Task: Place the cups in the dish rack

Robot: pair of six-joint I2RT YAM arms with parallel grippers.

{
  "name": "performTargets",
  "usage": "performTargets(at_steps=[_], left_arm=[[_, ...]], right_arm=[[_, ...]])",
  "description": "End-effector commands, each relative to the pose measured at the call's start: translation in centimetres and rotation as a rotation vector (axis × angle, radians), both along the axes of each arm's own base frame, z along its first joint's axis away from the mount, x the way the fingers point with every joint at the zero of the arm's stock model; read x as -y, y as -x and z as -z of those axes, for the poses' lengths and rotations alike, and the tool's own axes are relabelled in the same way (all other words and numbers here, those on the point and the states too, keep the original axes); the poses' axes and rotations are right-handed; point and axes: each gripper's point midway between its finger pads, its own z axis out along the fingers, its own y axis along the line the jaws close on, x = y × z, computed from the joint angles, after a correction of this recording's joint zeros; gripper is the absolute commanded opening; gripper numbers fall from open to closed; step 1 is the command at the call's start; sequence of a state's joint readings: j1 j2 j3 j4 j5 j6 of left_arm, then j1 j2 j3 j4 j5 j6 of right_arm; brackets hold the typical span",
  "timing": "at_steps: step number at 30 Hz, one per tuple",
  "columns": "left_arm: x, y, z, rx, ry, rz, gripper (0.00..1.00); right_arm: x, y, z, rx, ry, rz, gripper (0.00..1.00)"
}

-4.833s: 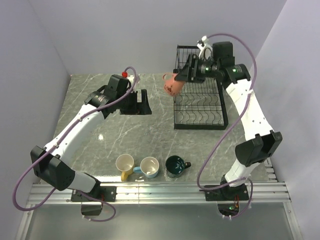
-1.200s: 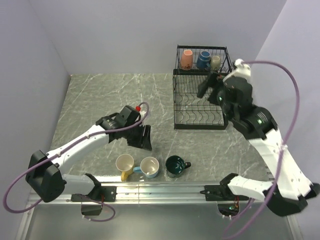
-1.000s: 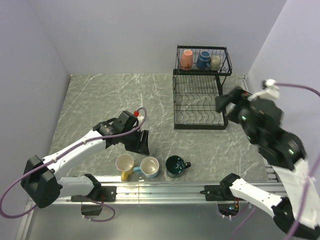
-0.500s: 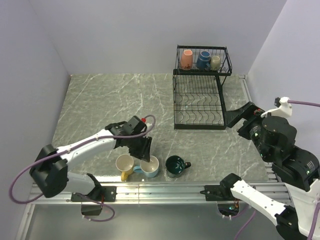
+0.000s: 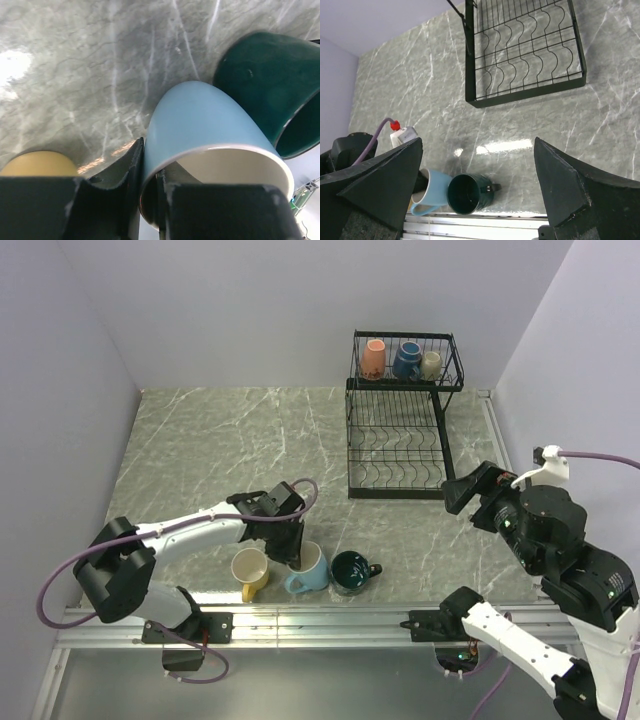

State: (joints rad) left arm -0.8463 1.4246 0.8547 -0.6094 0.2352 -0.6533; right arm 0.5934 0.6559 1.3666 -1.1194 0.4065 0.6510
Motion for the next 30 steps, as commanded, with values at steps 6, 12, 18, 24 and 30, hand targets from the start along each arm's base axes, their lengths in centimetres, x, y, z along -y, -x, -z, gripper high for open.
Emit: performTargets(at_steps=[6,12,18,24,30], left_arm=[[2.0,-1.0,-2.1,0.054,0.045,-0.021,0.00],[2.4,-2.3,-5.6,0.126,0.069,-0.035,0.00],[2.2,-3.0,-8.1,0.187,0.093,-0.066,0.00],[2.2,-3.5,-11.4,0.259,0.149,-0.078,0.00],[2.7,-5.1,-15.2,0.333,0.241,-0.076,0.00]], right_arm=[[-0.7,-0.7,-1.5,0.029,0.035,-0.043,0.98],[-0.9,-0.4,-1.9,0.018,0.018,-0.053,0.98],[-1.4,-0.3,-1.9,-0.018,0.028,-0.073,0.98],[-2.5,-1.1,-2.6,-0.027,0.008,-0.095,0.98],[-5.6,-2.2,-2.3,-0.050,-0.077,-0.167,1.00]])
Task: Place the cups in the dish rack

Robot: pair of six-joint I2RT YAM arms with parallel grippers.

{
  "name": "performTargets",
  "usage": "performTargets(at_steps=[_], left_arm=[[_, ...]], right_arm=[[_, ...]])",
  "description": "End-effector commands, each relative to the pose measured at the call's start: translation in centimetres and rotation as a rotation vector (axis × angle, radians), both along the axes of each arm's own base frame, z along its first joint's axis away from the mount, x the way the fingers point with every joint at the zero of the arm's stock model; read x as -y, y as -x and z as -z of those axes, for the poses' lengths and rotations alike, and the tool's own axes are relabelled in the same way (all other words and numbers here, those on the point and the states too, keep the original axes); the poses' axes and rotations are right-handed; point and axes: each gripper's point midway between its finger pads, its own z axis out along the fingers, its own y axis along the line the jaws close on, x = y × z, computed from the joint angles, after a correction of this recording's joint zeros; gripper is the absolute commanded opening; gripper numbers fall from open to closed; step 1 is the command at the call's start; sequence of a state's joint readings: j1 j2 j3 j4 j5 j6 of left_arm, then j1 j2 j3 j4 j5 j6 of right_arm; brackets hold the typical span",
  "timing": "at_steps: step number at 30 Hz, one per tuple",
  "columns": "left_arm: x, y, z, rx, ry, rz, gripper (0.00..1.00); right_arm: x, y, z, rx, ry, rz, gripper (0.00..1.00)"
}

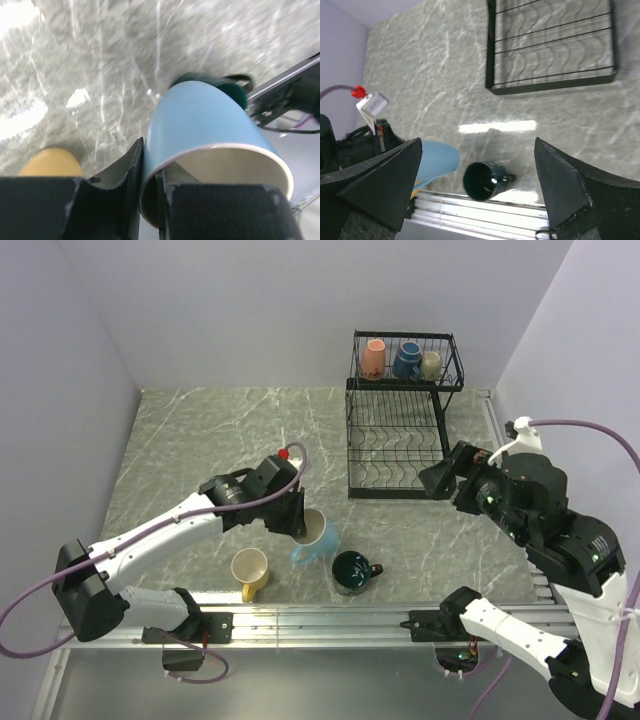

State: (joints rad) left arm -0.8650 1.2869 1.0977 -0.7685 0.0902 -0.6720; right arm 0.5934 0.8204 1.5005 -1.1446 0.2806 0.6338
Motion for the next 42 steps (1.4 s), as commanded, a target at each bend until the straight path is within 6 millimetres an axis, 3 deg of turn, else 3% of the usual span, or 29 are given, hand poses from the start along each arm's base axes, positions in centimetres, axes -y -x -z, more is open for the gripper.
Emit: performTargets(at_steps=[1,8,11,13,14,16,18,19,20,22,27,28,30,31,37,42], left_arm=[[1.8,-2.2,-6.3,0.130,0.193,0.007,0.00],[0.7,-4.6,-10.3,0.119,0.577,0.043,0.00],[0.5,-5.7,-10.5,0.122,0.651,0.044,0.00],[0.8,-4.9,-10.0,0.033,0.730,0.073,0.00],[0.9,-5.8,-11.8,0.106,0.812,0.102,0.00],[1.0,-4.7,-12.1,0.004,0.919,0.121,0.00],[0.8,-4.9,-14.3,0.073,1.025,0.185,0.00],[0.7,-4.2,-14.6,-0.005,1.072,0.181,0.00],[0.4,-4.1,-15.1,-0.008,1.105,0.190,0.00],[0.0,-3.8,-16.8,-0.006,1.190,0.212,0.00],[-2.0,-3.8,-20.0,0.000,1.400,0.199,0.00],[-2.3,-4.0,-19.9,-0.086,1.451,0.168,0.01],[-3.4,-3.0,-21.7,-0.023,1.575,0.223,0.00],[-3.6,-3.6,-21.4,-0.103,1.612,0.190,0.01],[-3.0,-4.0,-21.2,-0.113,1.578,0.197,0.01],[-1.8,-4.1,-22.4,-0.087,1.528,0.217,0.01]], right_arm=[[-2.5,-1.1,-1.2,0.030,-0.105,-0.049,1.00],[-6.6,-2.1,0.3,-0.019,-0.244,-0.144,1.00],[-8.2,-3.2,0.8,-0.040,-0.275,-0.175,1.00],[-9.4,-3.7,0.5,-0.045,-0.325,-0.215,1.00],[-9.9,-4.0,1.1,-0.064,-0.341,-0.233,1.00],[-10.7,-4.5,0.6,-0.062,-0.416,-0.280,1.00],[-10.9,-4.9,1.5,-0.083,-0.471,-0.302,1.00],[-11.3,-4.9,0.4,-0.067,-0.554,-0.357,1.00],[-11.2,-5.0,1.6,-0.090,-0.587,-0.361,1.00],[-11.2,-5.1,0.7,-0.065,-0.673,-0.408,1.00],[-11.2,-5.0,1.6,-0.076,-0.718,-0.439,1.00],[-11.3,-4.9,1.1,-0.060,-0.732,-0.457,1.00],[-11.5,-4.7,1.4,-0.064,-0.751,-0.474,1.00],[-11.6,-4.7,1.4,-0.056,-0.765,-0.481,1.00],[-12.0,-4.4,-0.1,0.004,-0.860,-0.537,1.00],[-12.4,-5.7,0.5,-0.014,-0.839,-0.538,1.00]])
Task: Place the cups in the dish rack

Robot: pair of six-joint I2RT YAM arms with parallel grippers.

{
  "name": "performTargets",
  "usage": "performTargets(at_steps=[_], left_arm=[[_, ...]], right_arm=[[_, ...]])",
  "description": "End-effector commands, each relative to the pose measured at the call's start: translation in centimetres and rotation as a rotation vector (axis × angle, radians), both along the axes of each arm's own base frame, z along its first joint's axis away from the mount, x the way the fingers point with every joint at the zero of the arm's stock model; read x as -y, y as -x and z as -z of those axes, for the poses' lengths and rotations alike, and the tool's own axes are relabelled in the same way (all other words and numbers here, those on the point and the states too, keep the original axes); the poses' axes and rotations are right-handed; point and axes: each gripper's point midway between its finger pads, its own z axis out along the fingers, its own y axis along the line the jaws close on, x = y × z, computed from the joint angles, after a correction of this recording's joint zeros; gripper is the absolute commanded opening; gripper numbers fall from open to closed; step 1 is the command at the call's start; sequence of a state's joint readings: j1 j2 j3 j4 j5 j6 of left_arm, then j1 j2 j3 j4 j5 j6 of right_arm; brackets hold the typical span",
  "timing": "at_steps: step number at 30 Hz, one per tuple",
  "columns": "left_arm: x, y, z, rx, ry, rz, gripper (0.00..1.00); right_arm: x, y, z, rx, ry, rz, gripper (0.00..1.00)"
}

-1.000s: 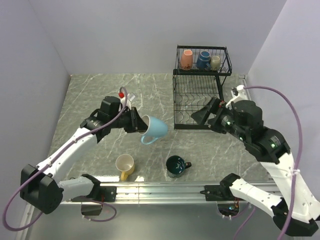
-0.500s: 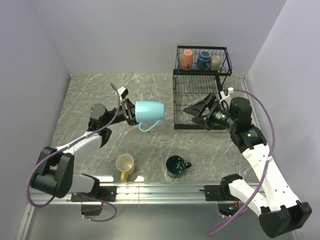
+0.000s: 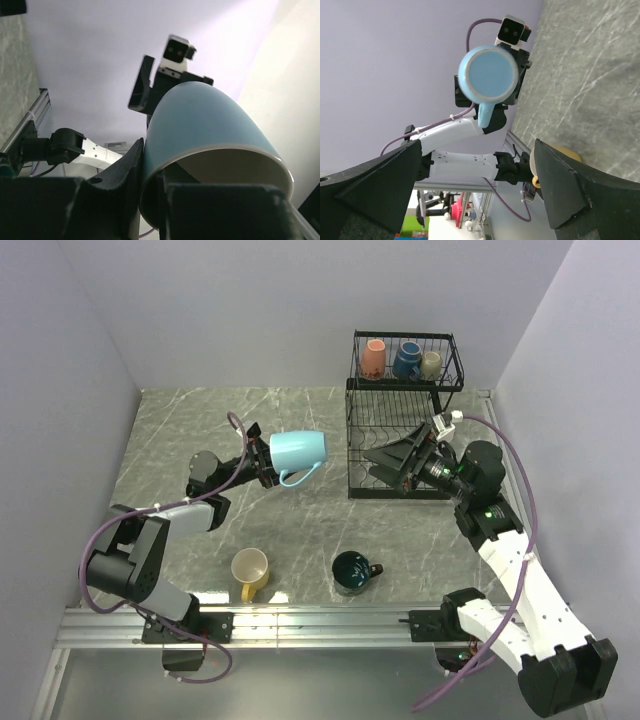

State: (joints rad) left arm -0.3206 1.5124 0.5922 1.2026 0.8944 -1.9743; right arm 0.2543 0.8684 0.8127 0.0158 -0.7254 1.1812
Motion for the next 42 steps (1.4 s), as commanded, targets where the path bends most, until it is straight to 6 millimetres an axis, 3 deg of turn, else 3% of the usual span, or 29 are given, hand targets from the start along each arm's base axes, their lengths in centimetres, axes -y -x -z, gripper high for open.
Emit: performTargets(at_steps=[1,9,20,29,42], left_arm=[[-1.2,6.4,-10.8,0.453,0.216,0.088,0.01],[2.5,7.0,-11.0,0.446,0.140,0.127,0.01],[4.8,6.1,-9.5,0.433,0.035,0.107,0.01],[6.3,5.7,-9.8,0.430,0.062,0.110,0.01],[7.0,5.5,-8.9,0.420,0.025,0.106,0.01]], right_arm=[[-0.4,-0.2,-2.3,0.088,-0.036,-0.042,1.00],[-2.1,-1.7,-3.7,0.112,-0.063,-0.099,1.00],[-2.6,0.6,-7.5,0.207,-0.173,-0.162,1.00],[-4.8,2.1,-6.8,0.193,-0.132,-0.228,1.00],[-5.1,2.7,-6.8,0.189,-0.134,-0.248,0.99]])
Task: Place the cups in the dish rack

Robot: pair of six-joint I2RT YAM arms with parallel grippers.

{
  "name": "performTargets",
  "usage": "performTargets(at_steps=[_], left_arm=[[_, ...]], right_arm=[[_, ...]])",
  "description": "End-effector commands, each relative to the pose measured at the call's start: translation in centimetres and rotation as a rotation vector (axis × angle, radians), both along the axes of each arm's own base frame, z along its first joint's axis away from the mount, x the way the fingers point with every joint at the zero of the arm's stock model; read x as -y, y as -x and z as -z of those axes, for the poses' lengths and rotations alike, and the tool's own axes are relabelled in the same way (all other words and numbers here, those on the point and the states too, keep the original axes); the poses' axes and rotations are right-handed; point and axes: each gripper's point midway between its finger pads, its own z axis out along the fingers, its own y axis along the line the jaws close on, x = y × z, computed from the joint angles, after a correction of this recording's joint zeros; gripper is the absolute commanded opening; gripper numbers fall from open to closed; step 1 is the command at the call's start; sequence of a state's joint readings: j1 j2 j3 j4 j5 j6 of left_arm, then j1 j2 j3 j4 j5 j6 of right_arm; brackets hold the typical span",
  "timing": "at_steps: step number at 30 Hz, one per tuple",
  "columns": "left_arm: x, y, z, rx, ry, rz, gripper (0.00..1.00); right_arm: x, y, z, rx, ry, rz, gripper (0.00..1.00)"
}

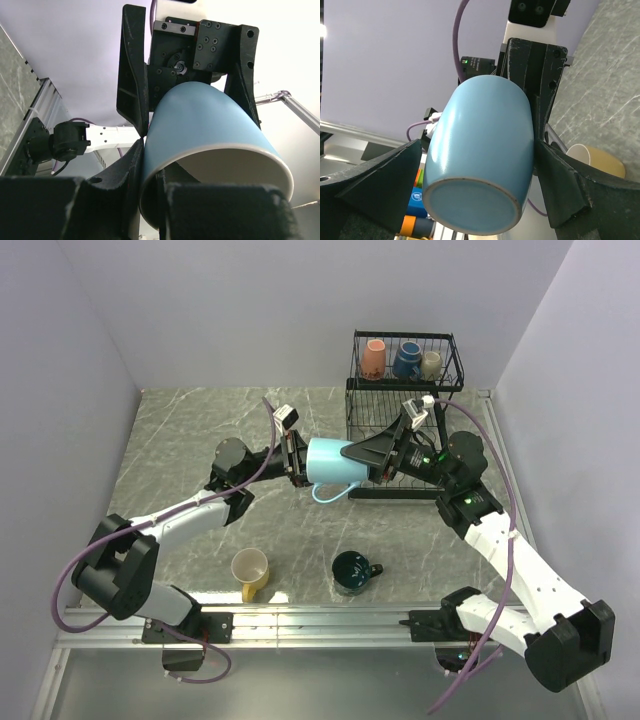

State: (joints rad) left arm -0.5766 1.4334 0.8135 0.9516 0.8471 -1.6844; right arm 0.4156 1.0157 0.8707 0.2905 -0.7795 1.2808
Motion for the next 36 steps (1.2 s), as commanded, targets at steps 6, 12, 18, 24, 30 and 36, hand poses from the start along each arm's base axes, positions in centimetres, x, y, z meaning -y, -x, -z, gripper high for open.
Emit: performTargets(at_steps=[6,12,18,24,30,36], left_arm=[[0.3,-0.3,-2.1,0.100,0.032,-0.046,0.01],[1.0,-0.4,-1.5,0.102,-0.009,-0.045,0.01],[1.4,-1.1,0.1,0.066,-0.090,-0.066,0.01],[0.9,-1.5,1.1,0.078,-0.164,-0.088,0.25],[-2.4,-3.6,3.9,0.056,-0.338,-0.197,0.68],[-7.4,-5.5,8.2,-0.010,-0.585,-0.341,0.87]], right_arm=[[0.0,1.6,-3.4,0.103,-0.044,-0.043,0.91],[-0.1,1.5,-3.3,0.102,-0.044,-0.040,0.61],[-0.2,1.4,-3.1,0.101,-0.023,-0.035,0.00],[0.4,1.1,-3.2,0.123,0.028,0.003,0.00],[2.2,-0.5,-1.9,0.100,0.134,0.075,0.00],[6.1,-3.1,-0.7,0.075,0.239,0.196,0.00]])
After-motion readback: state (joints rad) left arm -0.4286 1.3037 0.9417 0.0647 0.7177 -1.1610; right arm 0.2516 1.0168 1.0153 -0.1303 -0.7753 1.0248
